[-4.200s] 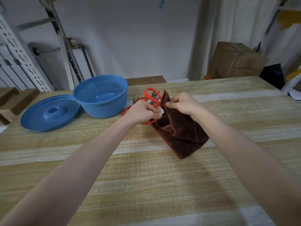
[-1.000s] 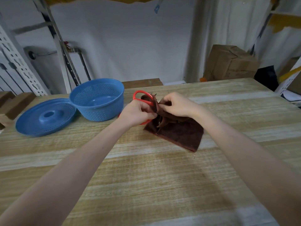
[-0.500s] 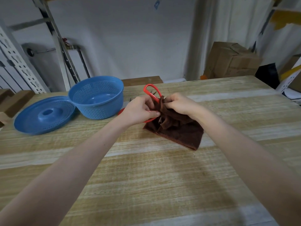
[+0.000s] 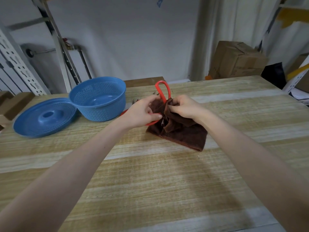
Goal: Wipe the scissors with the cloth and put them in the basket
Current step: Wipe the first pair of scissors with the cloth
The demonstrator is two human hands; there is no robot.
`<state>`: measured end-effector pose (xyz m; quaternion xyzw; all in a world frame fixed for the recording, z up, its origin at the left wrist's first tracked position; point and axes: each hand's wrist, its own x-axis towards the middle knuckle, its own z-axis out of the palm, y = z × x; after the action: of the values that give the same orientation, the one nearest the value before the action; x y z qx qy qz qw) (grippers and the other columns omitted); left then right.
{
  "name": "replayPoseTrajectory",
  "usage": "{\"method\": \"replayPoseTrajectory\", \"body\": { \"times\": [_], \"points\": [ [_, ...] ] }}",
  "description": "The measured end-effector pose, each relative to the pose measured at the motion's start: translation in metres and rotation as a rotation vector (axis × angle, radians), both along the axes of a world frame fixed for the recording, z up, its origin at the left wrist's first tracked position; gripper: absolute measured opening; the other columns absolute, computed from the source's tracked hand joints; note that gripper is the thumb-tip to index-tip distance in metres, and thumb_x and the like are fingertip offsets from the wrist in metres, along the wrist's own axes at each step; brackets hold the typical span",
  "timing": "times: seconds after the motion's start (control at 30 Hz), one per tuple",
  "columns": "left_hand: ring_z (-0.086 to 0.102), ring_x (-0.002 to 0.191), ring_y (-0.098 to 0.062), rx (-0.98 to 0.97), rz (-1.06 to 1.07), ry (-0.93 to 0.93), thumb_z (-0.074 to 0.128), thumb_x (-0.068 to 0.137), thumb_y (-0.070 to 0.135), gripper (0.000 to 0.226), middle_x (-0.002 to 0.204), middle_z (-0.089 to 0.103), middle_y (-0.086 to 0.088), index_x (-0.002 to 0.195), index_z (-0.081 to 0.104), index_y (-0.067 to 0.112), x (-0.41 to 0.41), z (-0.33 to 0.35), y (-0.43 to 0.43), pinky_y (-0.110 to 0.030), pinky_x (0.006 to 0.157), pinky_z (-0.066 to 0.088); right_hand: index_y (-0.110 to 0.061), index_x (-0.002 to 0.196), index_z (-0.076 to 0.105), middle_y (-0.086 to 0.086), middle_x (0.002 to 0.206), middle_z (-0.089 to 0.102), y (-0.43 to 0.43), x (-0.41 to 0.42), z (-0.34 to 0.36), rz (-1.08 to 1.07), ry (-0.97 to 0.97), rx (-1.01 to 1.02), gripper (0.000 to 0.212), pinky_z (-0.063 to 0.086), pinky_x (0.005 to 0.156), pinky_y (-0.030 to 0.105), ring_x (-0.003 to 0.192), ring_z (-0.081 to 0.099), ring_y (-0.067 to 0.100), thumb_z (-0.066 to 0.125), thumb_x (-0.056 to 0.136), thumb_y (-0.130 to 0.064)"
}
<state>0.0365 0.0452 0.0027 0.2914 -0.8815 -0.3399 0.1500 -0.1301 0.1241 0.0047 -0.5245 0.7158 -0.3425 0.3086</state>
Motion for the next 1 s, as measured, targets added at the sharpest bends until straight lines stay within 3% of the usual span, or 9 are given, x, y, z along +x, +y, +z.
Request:
{"method": "replayPoseTrajectory", "body": {
  "times": [0.1, 0.2, 0.33, 0.5, 0.67, 0.77, 1.0],
  "points": [
    [0.046, 0.044, 0.0, 0.044, 0.001, 0.014, 0.068, 0.088, 0.018, 0.057, 0.057, 0.057, 0.006, 0.139, 0.043, 0.029, 0.0, 0.002, 0.001, -0.014, 0.054, 0.039, -0.019, 0.08, 0.067, -0.002, 0.079, 0.068, -0.001, 0.009, -0.003, -0.055, 0.042, -0.057, 0.022, 0.051, 0.084, 0.037, 0.082, 0.066, 0.019, 0.055, 0.097, -0.02],
    [0.043, 0.04, 0.0, 0.125, -0.006, 0.049, 0.067, 0.089, 0.011, 0.052, 0.046, 0.054, 0.015, 0.135, 0.046, 0.024, 0.002, 0.006, 0.0, -0.01, 0.048, 0.037, -0.012, 0.088, 0.07, 0.004, 0.089, 0.071, -0.002, 0.011, -0.002, -0.038, 0.079, -0.077, 0.022, 0.052, 0.086, 0.038, 0.089, 0.067, 0.023, 0.052, 0.099, -0.019],
    [0.042, 0.037, 0.001, 0.172, -0.024, 0.029, 0.065, 0.09, 0.009, 0.056, 0.041, 0.052, 0.017, 0.14, 0.042, 0.024, 0.004, 0.009, 0.002, -0.008, 0.048, 0.036, -0.023, 0.08, 0.068, -0.005, 0.084, 0.07, 0.004, 0.001, 0.006, 0.067, 0.003, -0.014, 0.027, 0.051, 0.081, 0.026, 0.086, 0.067, 0.014, 0.052, 0.098, -0.01],
    [0.043, 0.038, 0.002, 0.189, -0.024, -0.009, 0.065, 0.091, 0.012, 0.06, 0.041, 0.052, 0.016, 0.143, 0.04, 0.026, 0.004, 0.012, 0.005, -0.007, 0.049, 0.037, -0.015, 0.086, 0.069, -0.002, 0.082, 0.072, 0.007, -0.009, 0.006, 0.047, -0.209, 0.073, 0.029, 0.054, 0.08, 0.026, 0.081, 0.067, 0.014, 0.045, 0.097, -0.003],
    [0.048, 0.038, 0.003, 0.181, 0.013, 0.011, 0.066, 0.09, 0.011, 0.057, 0.041, 0.052, 0.014, 0.141, 0.043, 0.024, 0.0, 0.013, 0.007, -0.005, 0.046, 0.035, -0.012, 0.081, 0.069, 0.005, 0.083, 0.071, 0.002, -0.001, 0.004, -0.036, -0.021, 0.014, 0.015, 0.052, 0.082, 0.034, 0.083, 0.067, 0.021, 0.061, 0.092, -0.018],
    [0.05, 0.04, 0.005, 0.175, 0.03, 0.007, 0.066, 0.09, 0.012, 0.058, 0.041, 0.053, 0.017, 0.141, 0.042, 0.023, 0.0, 0.013, 0.006, -0.004, 0.047, 0.035, -0.009, 0.085, 0.071, 0.007, 0.087, 0.072, -0.003, 0.005, 0.0, -0.086, -0.031, -0.027, 0.013, 0.052, 0.089, 0.038, 0.089, 0.068, 0.024, 0.064, 0.092, -0.019],
    [0.057, 0.049, 0.006, 0.188, 0.047, 0.015, 0.066, 0.09, 0.011, 0.056, 0.06, 0.06, 0.006, 0.14, 0.043, 0.023, 0.001, 0.011, 0.008, -0.003, 0.052, 0.04, -0.011, 0.088, 0.071, -0.004, 0.079, 0.067, -0.006, 0.006, -0.002, -0.171, -0.048, -0.036, 0.014, 0.048, 0.08, 0.028, 0.082, 0.064, 0.015, 0.074, 0.085, -0.024]
  ]
}}
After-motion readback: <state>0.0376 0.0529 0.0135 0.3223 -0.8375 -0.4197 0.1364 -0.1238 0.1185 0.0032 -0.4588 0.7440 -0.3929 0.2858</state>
